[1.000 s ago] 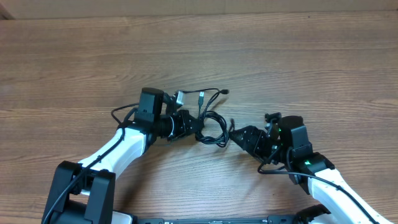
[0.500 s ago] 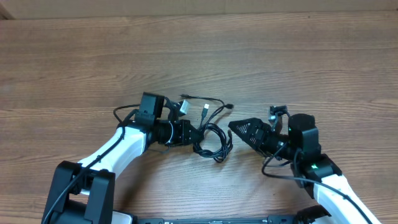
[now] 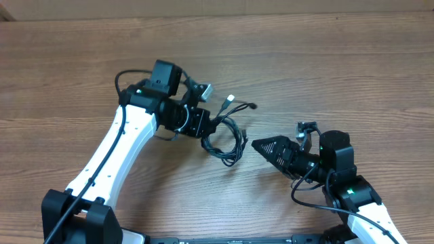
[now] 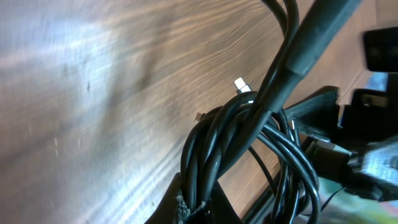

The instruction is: Untangle cables

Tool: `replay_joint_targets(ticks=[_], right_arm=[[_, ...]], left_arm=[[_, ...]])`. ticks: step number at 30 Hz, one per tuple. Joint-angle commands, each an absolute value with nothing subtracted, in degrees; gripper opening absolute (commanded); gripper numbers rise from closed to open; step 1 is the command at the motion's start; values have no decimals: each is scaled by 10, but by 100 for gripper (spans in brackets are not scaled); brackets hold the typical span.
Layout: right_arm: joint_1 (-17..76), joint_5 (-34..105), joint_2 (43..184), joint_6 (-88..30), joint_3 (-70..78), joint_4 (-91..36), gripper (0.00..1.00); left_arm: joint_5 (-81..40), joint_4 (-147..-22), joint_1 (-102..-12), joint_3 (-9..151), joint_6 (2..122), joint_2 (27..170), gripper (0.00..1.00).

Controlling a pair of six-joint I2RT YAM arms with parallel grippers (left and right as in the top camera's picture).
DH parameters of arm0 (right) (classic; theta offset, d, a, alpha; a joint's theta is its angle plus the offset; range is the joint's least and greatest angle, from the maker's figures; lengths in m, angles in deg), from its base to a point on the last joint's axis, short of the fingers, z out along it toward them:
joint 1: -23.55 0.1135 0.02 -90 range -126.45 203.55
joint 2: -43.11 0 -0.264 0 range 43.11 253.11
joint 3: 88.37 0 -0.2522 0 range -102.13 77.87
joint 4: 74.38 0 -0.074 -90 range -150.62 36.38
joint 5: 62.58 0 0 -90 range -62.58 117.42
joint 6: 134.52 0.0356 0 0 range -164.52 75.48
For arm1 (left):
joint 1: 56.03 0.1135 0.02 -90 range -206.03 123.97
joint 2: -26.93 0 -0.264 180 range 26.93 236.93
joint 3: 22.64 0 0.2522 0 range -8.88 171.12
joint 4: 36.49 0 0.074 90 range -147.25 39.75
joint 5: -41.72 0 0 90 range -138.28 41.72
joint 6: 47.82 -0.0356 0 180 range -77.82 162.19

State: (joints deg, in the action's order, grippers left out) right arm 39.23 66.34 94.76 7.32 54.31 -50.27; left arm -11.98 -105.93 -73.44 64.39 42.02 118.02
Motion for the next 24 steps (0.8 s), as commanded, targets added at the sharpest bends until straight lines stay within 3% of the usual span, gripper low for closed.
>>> replay_joint_targets(ticks=[1, 5, 13, 24], right_arm=[[389, 706, 947, 6, 530, -501, 100], [389, 743, 947, -83, 530, -488, 98], [389, 741, 947, -181, 530, -486, 69], [390, 798, 947, -178, 530, -542, 68]], left_arm=[[-123, -1060, -751, 676, 341, 1179, 4], [-123, -1071, -757, 676, 313, 1179, 4], [-80, -1121, -757, 676, 253, 1179, 4], [-39, -1108, -757, 676, 163, 1179, 4]])
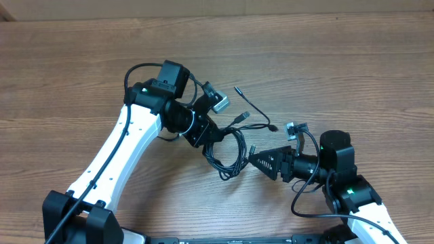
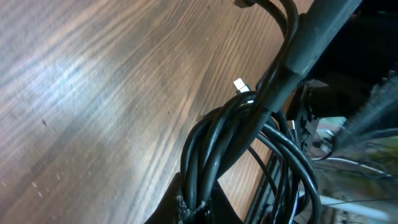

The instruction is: Untangle cables

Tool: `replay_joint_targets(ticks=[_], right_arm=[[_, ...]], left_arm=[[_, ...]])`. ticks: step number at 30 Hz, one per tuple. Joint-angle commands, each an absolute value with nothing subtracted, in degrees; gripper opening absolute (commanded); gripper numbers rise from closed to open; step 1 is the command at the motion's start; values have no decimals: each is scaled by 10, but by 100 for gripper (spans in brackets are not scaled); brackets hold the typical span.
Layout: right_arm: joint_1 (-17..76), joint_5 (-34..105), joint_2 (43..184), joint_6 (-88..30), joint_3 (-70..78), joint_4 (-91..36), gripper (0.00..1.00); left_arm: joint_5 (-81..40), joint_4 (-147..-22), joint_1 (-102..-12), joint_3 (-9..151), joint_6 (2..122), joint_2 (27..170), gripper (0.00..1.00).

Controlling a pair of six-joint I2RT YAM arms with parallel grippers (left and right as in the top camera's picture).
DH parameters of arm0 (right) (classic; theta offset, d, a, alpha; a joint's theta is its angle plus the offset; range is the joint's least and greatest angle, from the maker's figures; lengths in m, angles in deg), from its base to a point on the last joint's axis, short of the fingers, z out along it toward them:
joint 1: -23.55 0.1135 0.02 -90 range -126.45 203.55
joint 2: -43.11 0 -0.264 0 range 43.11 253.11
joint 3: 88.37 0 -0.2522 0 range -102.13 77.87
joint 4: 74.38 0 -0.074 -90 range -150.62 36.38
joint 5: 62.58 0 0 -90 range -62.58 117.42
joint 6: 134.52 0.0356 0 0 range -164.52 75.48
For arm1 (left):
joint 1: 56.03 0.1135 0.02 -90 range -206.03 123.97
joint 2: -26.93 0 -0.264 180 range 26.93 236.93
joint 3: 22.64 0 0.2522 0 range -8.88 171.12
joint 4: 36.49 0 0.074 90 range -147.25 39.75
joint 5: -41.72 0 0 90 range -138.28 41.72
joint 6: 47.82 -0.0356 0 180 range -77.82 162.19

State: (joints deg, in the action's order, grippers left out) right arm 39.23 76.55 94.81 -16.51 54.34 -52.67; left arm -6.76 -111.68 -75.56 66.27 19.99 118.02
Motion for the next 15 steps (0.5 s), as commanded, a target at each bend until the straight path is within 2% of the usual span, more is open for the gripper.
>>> replay_joint_targets(ticks=[1, 9, 15], right_arm=[[390, 798, 947, -178, 530, -547, 69], [389, 781, 947, -205, 530, -621, 72], [390, 790, 947, -139, 530, -634, 72]], left_arm=[[-39, -1108, -757, 676, 156, 1179, 4], [-172, -1116, -757, 676, 138, 1179, 4], [-144, -1102, -757, 676, 138, 1179, 4]])
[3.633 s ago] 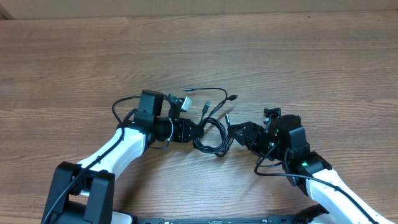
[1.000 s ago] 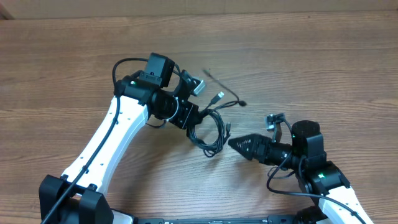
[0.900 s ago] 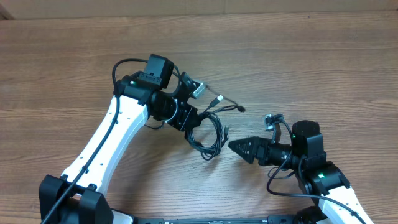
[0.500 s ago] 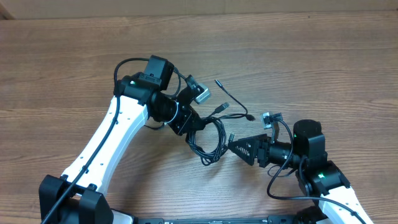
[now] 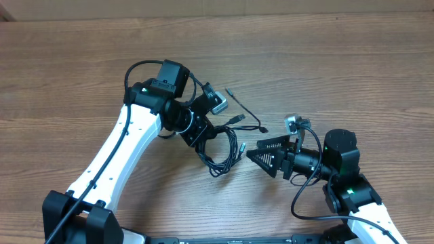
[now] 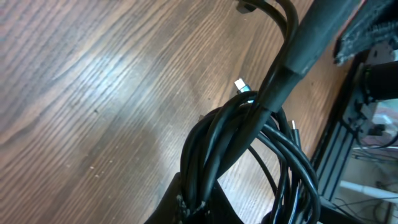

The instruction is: Untangle cables

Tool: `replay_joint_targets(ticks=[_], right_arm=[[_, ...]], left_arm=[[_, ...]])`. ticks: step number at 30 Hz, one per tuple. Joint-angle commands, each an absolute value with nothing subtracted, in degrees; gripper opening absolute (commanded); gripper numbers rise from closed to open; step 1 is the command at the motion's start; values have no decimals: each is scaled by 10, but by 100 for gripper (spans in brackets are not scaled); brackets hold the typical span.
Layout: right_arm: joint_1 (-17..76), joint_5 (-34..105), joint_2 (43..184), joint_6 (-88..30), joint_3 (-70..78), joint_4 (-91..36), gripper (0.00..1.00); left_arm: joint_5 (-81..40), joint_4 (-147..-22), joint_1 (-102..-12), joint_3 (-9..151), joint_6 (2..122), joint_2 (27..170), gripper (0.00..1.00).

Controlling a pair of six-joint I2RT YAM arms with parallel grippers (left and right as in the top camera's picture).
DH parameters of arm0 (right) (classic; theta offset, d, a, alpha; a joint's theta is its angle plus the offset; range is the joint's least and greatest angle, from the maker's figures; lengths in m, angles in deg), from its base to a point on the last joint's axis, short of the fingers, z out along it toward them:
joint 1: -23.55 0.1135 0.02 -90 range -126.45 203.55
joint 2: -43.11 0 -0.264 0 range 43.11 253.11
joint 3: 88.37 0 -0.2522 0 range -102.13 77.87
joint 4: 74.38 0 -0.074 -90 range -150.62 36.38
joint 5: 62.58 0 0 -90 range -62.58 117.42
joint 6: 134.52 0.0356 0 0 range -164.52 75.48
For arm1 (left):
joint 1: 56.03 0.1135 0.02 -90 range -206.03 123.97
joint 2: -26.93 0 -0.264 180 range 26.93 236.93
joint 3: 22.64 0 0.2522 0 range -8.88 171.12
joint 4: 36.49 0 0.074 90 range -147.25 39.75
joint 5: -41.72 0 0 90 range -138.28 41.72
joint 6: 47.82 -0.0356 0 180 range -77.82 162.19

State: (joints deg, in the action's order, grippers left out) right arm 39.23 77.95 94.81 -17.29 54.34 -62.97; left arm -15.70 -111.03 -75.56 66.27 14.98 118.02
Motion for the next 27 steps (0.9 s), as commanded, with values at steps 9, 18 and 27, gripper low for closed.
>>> replay_joint_targets(ticks=[9, 18, 27], right_arm=[[419, 762, 948, -85, 530, -615, 33], [473, 635, 1005, 144, 530, -630, 15], [524, 597, 1079, 217, 530, -659, 15]], left_arm=[[-97, -1084, -760, 676, 141, 1179, 4], [-79, -1084, -760, 676, 141, 1179, 4], [-94, -1054, -760, 676, 200, 1179, 4]])
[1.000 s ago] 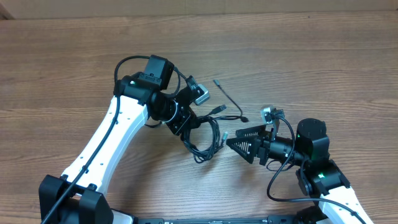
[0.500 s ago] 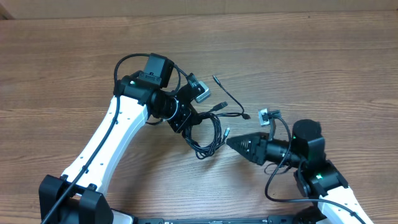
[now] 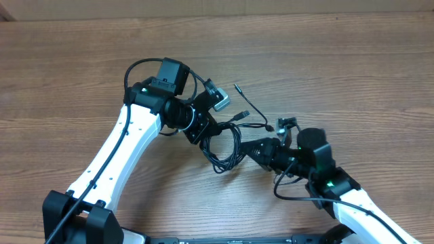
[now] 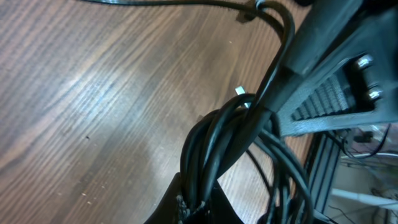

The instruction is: Untangle cables

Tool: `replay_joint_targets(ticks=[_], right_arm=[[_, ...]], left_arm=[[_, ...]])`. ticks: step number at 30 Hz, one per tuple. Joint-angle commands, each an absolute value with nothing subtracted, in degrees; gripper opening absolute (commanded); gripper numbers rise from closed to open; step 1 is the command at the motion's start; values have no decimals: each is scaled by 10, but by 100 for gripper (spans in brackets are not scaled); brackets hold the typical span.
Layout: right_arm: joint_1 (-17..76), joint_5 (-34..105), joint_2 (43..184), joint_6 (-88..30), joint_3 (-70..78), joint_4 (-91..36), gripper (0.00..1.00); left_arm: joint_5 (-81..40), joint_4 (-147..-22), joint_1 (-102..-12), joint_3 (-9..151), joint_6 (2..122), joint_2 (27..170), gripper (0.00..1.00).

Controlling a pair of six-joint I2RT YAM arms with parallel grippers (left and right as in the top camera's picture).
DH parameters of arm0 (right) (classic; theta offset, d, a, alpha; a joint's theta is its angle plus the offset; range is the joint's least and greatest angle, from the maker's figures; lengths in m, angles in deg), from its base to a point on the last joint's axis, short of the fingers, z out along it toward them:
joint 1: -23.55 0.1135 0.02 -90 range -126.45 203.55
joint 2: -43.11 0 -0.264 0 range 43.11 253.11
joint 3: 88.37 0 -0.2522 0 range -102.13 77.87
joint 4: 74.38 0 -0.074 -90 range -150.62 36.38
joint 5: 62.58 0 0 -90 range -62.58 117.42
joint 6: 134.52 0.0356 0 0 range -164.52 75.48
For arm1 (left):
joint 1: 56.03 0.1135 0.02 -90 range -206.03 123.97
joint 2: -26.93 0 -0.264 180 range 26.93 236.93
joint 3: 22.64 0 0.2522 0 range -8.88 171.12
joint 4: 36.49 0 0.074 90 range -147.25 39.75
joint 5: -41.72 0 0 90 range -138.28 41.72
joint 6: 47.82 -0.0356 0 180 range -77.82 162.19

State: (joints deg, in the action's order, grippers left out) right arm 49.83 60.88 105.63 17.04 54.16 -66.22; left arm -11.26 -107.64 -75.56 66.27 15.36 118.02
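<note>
A knot of black cables (image 3: 227,146) hangs in loops from my left gripper (image 3: 205,130), which is shut on it. In the left wrist view the twisted bundle (image 4: 214,146) rises out of the left gripper (image 4: 198,202) at the bottom edge. Loose ends with small plugs (image 3: 244,114) trail up and to the right. My right gripper (image 3: 252,150) points left with its tip against the right side of the loops. One of its fingers (image 4: 329,93) shows a bare ridged pad just behind the bundle, so it looks open.
The wooden table (image 3: 352,61) lies all round. One thin cable end (image 3: 269,127) reaches toward the right arm's wrist (image 3: 308,152). The left arm's white link (image 3: 115,156) crosses the lower left.
My right gripper has moved left, from a short gap beside the loops to touching their right side. The left gripper still holds the bundle in about the same place.
My left gripper was shut on the bundle throughout. At first the right gripper stood a little to the right of the loops. It then came close under them, then sat back to the right, and now lies against the loops.
</note>
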Motion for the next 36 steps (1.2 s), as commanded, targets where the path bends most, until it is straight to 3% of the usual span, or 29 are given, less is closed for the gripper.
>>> replay_joint_targets(ticks=[1, 8, 14, 20, 23, 26, 32, 36], right_arm=[[534, 597, 1087, 220, 530, -661, 15], [620, 590, 1105, 220, 530, -671, 15], [628, 580, 1105, 215, 530, -670, 17], [627, 501, 1105, 146, 530, -642, 34], [615, 478, 1105, 101, 530, -594, 51], [584, 493, 1100, 55, 530, -549, 67], [501, 596, 1074, 17, 530, -561, 75], [479, 658, 1066, 48, 530, -640, 77]], left_arm=[[-101, -1045, -760, 676, 215, 1179, 4], [-144, -982, -760, 676, 316, 1179, 4], [-142, -977, -760, 676, 347, 1179, 4], [-144, -1003, -759, 676, 284, 1179, 4], [-154, -1042, -759, 676, 209, 1179, 4], [-191, -1061, -759, 676, 207, 1179, 4], [-193, -1070, -760, 675, 198, 1179, 4], [-172, -1068, -760, 674, 199, 1179, 4]])
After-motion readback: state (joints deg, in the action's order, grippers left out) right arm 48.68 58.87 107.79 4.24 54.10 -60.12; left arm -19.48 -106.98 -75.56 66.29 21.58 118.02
